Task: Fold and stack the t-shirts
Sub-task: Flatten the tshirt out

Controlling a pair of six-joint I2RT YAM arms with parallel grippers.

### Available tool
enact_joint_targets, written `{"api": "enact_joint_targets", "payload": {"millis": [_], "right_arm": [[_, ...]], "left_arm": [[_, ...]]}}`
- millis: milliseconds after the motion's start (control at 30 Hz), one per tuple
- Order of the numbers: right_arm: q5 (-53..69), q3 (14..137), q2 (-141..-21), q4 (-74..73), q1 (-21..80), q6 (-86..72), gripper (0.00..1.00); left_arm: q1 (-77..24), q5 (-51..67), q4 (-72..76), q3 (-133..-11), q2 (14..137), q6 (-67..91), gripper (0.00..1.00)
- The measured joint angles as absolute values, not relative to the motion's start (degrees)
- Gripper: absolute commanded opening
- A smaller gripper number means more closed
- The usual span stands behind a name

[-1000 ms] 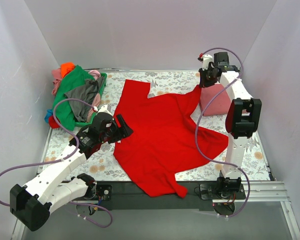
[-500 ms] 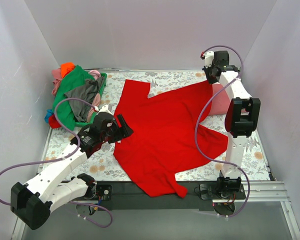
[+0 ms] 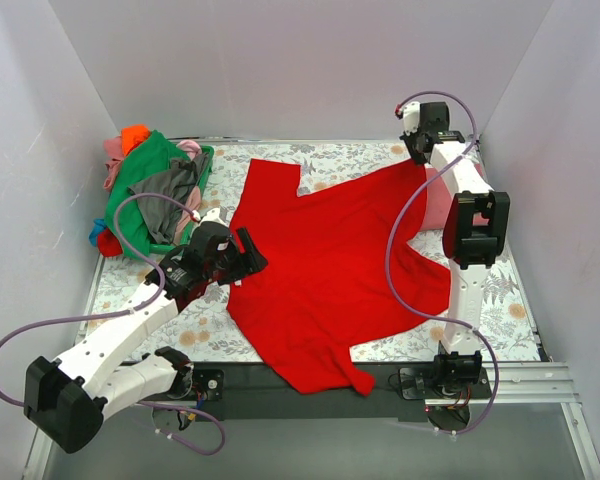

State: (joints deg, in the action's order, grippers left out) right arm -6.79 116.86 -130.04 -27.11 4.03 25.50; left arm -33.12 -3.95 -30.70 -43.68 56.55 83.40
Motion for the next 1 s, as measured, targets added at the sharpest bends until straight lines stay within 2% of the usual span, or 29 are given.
{"api": "enact_joint_targets", "payload": {"millis": [200,267,367,500,533,600,633,667,767,1000], "right_arm": [[-9.41,119.04,-131.04,-24.53,5.45,25.23,0.01],[-10.48,120.18,-131.76,-23.81,6.00,24.99,0.05],[-12.14,121.12,-132.62,-23.20,6.52,24.56,0.16],[-14.17,121.12,-132.70,-22.50,6.52,24.16,0.36],[-14.48,121.12,-132.70,-22.22,6.50,24.08,0.45],[-14.59,120.05,-132.25,-21.21,6.50,23.81,0.56],[-14.41,118.98,-131.76,-20.97,6.50,23.94,0.67],[-14.00,117.12,-130.80,-20.82,6.50,23.64,0.71],[-9.47,110.65,-126.50,-22.15,6.52,22.87,0.77],[13.17,93.10,-109.60,-27.97,8.75,23.94,0.78]], "left_arm": [[-33.12,-4.08,-30.26,-43.68,56.99,83.33,0.66],[-33.12,-4.10,-30.17,-43.68,56.99,83.35,0.66],[-33.12,-4.16,-30.17,-43.68,56.93,83.35,0.66],[-33.12,-4.56,-30.26,-43.68,56.23,83.40,0.70],[-33.12,-4.64,-30.33,-43.68,55.92,83.55,0.72],[-33.12,-4.84,-30.57,-43.68,55.22,83.83,0.78],[-33.12,-4.97,-30.72,-43.68,54.83,83.96,0.80],[-33.12,-5.13,-30.94,-43.68,54.33,84.23,0.81],[-33.12,-5.37,-31.42,-43.62,52.77,84.88,0.83],[-33.12,-5.32,-32.88,-42.78,47.92,86.80,0.82]]}}
